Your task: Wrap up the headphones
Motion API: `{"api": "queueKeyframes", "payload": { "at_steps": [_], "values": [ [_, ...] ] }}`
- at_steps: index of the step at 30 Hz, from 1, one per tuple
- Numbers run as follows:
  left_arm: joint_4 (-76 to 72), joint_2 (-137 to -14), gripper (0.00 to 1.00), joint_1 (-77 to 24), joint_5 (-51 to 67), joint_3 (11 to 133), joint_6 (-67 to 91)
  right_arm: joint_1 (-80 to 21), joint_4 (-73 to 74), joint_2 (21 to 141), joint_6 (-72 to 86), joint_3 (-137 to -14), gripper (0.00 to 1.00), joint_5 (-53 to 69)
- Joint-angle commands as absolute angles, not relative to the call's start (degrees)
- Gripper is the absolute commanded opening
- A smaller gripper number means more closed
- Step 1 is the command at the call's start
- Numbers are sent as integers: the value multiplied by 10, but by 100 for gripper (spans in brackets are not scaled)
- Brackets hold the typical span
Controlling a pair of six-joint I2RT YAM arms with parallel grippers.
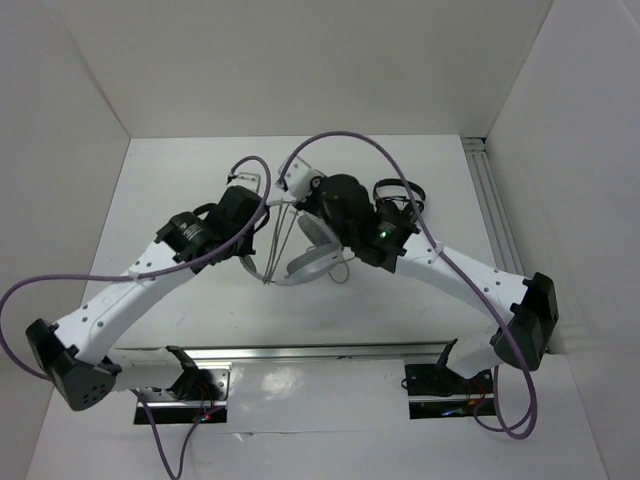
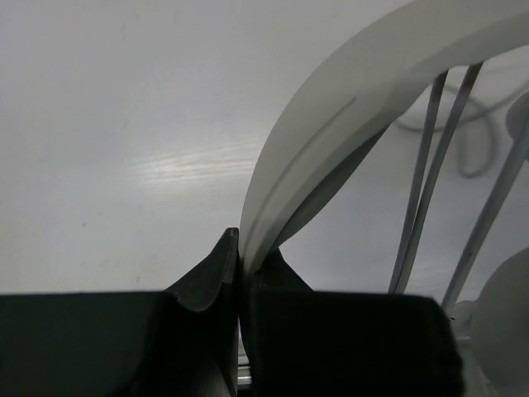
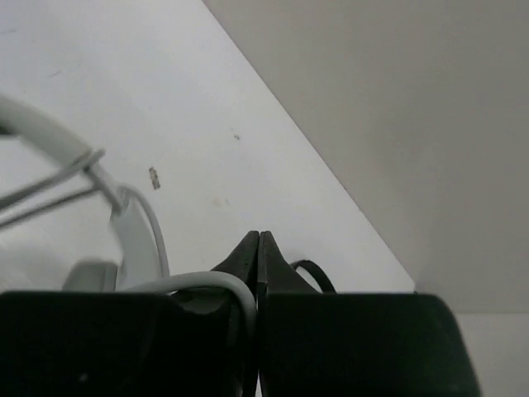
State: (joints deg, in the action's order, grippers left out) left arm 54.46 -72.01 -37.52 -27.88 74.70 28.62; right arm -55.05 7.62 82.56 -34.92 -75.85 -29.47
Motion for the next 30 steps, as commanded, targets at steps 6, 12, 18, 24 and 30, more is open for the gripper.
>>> {"api": "queueKeyframes", "payload": {
  "at_steps": [6, 12, 18, 24, 30],
  "values": [
    [613, -630, 0, -464, -207, 811, 232, -375, -6, 835, -236, -863, 10, -42],
    [634, -611, 0, -469, -222, 890, 221, -280, -31, 862, -121, -858, 12, 294],
    [648, -611, 0, -469, -250, 991, 240, -302, -210, 888, 50, -757, 5, 419],
    [605, -599, 0, -469, -216, 1062, 245, -340, -497, 996, 238, -700, 18, 462],
    [575, -627, 0, -469, -304, 1088, 311, -376, -668, 1104, 370, -716, 36, 462]
  ]
}}
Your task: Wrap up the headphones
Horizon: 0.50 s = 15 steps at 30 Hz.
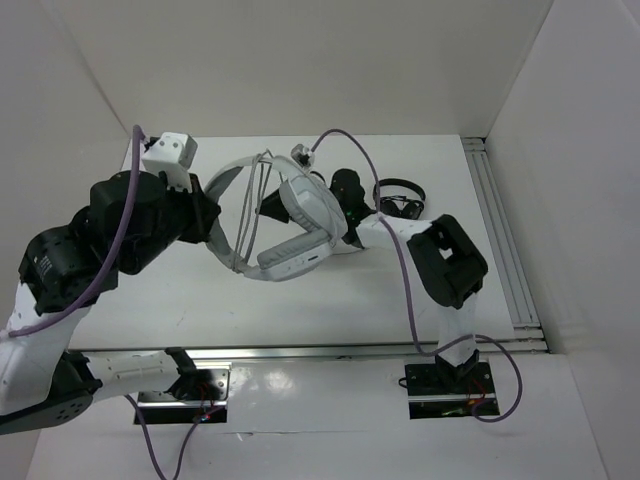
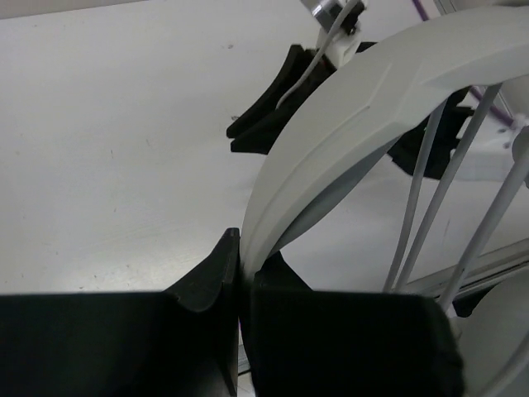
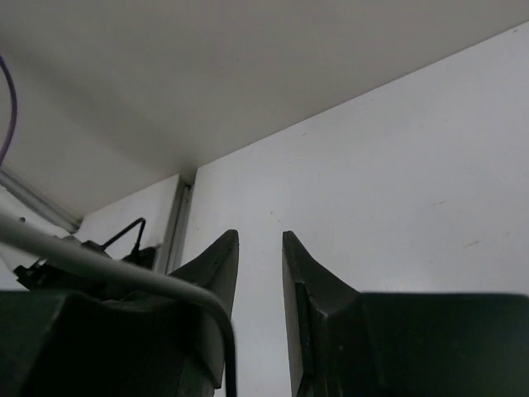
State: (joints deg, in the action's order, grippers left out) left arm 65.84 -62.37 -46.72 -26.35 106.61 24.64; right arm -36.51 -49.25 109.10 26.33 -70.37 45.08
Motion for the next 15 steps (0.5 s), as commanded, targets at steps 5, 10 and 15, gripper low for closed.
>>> {"api": "queueKeyframes", "payload": {
  "at_steps": [5, 10, 15],
  "values": [
    [575, -680, 0, -469, -402, 1146, 357, -405, -797, 1172, 439, -678, 35, 468],
    [597, -776, 0, -411, -414, 1244, 354, -431, -823, 1195, 433, -611, 32, 468],
    [623, -877, 0, -292, -326, 1379, 329, -442, -879, 1195, 433, -512, 34, 462]
  ]
}}
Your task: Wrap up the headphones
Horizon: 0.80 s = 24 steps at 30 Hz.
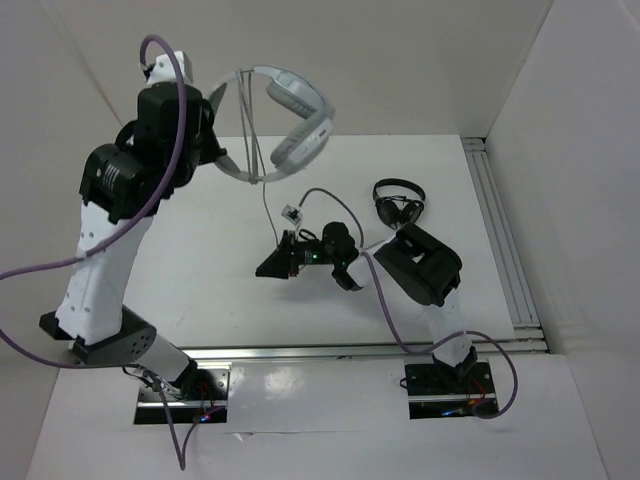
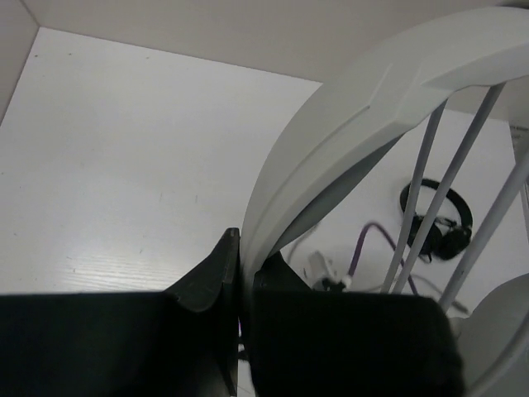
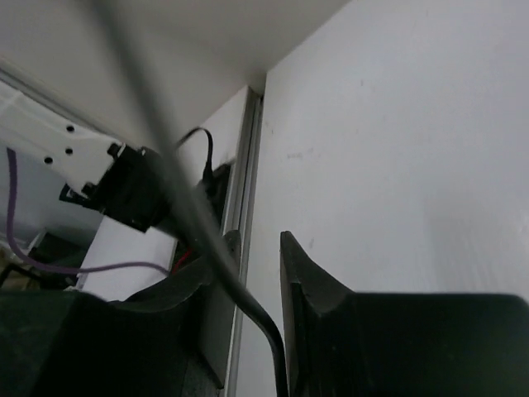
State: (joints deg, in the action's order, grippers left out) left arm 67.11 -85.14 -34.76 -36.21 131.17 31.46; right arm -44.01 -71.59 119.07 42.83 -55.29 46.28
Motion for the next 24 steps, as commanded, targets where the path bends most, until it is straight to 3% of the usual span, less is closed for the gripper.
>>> {"api": "queueKeyframes", "payload": {
  "at_steps": [1, 3, 5, 7, 12, 13, 17, 19, 24],
  "values": [
    [623, -888, 0, -254, -308, 1384, 320, -447, -891, 1195, 433, -498, 34, 462],
    [614, -910, 0, -223, -274, 1369, 315, -447, -924, 1176, 439, -454, 27, 462],
    [599, -923, 0, -182, -258, 1353, 315, -455, -937, 1151, 439, -427, 7, 462],
    [592, -945, 0, -157, -244, 1326, 308, -467, -924, 1123, 429, -388, 1, 462],
    [592, -1010, 0, -84, -258, 1321, 327, -540, -790, 963, 323, -321, 0, 425],
    [603, -1021, 0, -78, -263, 1321, 336, -554, -676, 935, 296, -321, 0, 401],
    [627, -1060, 0, -84, -328, 1302, 373, -620, -387, 856, 160, -424, 0, 381],
    [628, -1060, 0, -95, -362, 1252, 379, -634, -309, 833, 129, -459, 0, 387],
    [614, -1049, 0, -155, -415, 1127, 379, -641, -15, 782, -11, -593, 0, 267]
  ]
}}
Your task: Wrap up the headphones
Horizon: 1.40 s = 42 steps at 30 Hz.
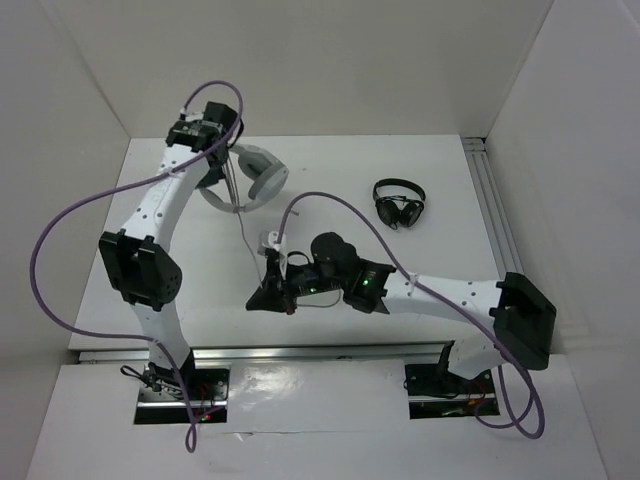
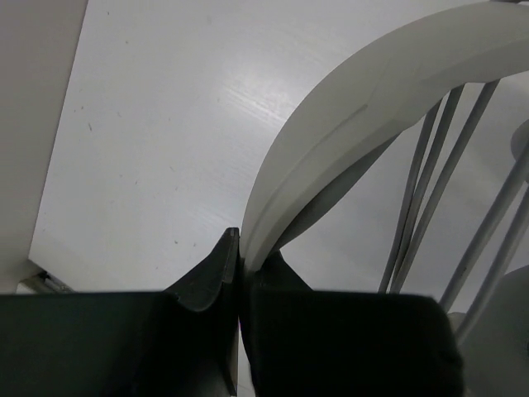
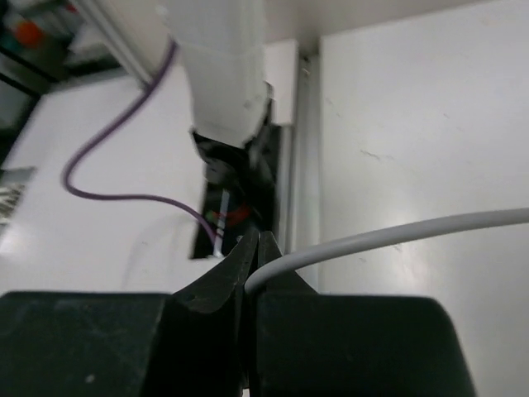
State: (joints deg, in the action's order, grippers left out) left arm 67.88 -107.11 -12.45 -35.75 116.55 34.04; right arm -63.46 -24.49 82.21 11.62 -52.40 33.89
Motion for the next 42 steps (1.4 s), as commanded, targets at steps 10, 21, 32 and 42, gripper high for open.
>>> {"api": "queueKeyframes", "payload": {
  "at_steps": [10, 21, 32, 42],
  "values": [
    [541, -963, 0, -249, -425, 914, 267, -630, 277, 751, -218, -836, 0, -213],
    [476, -774, 0, -368, -295, 754, 155, -529, -107, 706, -387, -730, 0, -388],
    [597, -687, 0, -526, -249, 872, 146, -330, 7, 815, -310, -832, 1, -91],
    [650, -730, 0, -550, -259, 1070, 146, -283, -73, 888, -59, -799, 15, 471]
  ]
}}
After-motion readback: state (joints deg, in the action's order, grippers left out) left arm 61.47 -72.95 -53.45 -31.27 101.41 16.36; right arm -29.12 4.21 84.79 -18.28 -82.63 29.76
